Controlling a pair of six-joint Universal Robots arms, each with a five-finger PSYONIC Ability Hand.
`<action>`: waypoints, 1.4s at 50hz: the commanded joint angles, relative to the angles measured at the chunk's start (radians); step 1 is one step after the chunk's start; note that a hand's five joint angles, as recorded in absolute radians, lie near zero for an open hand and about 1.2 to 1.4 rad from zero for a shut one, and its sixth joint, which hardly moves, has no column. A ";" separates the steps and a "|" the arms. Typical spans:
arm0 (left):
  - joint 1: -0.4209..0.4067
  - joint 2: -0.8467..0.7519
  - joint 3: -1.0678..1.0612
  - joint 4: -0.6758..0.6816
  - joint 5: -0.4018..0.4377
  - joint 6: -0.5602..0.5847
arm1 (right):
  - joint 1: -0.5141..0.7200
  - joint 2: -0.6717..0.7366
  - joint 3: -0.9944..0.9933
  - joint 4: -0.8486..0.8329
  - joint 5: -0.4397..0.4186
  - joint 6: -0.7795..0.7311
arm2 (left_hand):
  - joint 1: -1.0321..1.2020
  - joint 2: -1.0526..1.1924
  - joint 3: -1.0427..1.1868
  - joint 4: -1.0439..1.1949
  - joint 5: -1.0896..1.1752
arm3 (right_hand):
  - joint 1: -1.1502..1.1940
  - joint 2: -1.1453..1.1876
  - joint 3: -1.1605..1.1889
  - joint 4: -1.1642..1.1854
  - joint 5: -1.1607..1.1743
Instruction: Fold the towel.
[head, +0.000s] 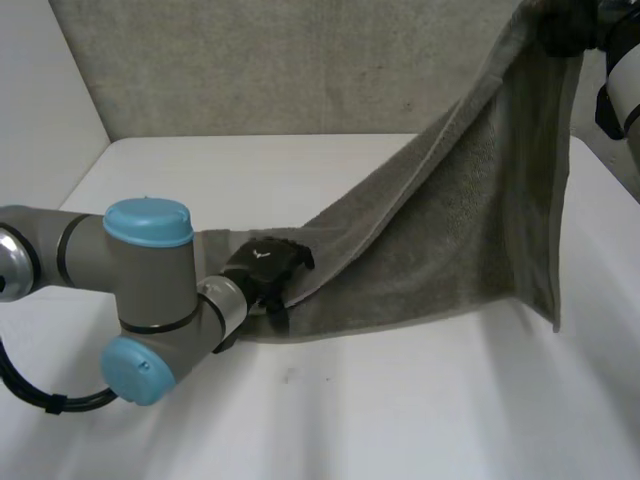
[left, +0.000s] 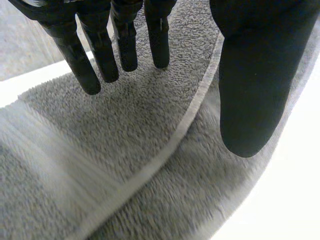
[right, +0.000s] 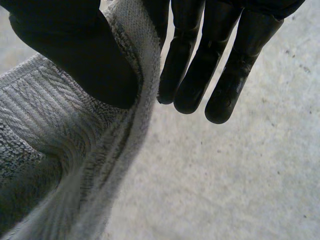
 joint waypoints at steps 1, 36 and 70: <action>-0.052 -0.004 0.044 0.050 -0.039 -0.059 | 0.011 -0.097 0.015 0.001 -0.041 0.047 | 0.037 0.040 0.040 0.041 0.043 | 0.435 0.229 0.210 0.206 0.259; -0.117 -0.091 0.148 0.208 -0.147 -0.311 | 0.017 -0.221 0.054 0.053 -0.059 0.049 | 1.009 1.012 1.011 1.012 1.014 | 0.435 0.229 0.210 0.206 0.259; 0.134 0.141 0.083 -0.338 -0.024 0.586 | 0.037 0.363 -0.104 0.547 -0.249 -0.588 | 1.009 1.012 1.011 1.012 1.014 | 0.435 0.229 0.210 0.206 0.259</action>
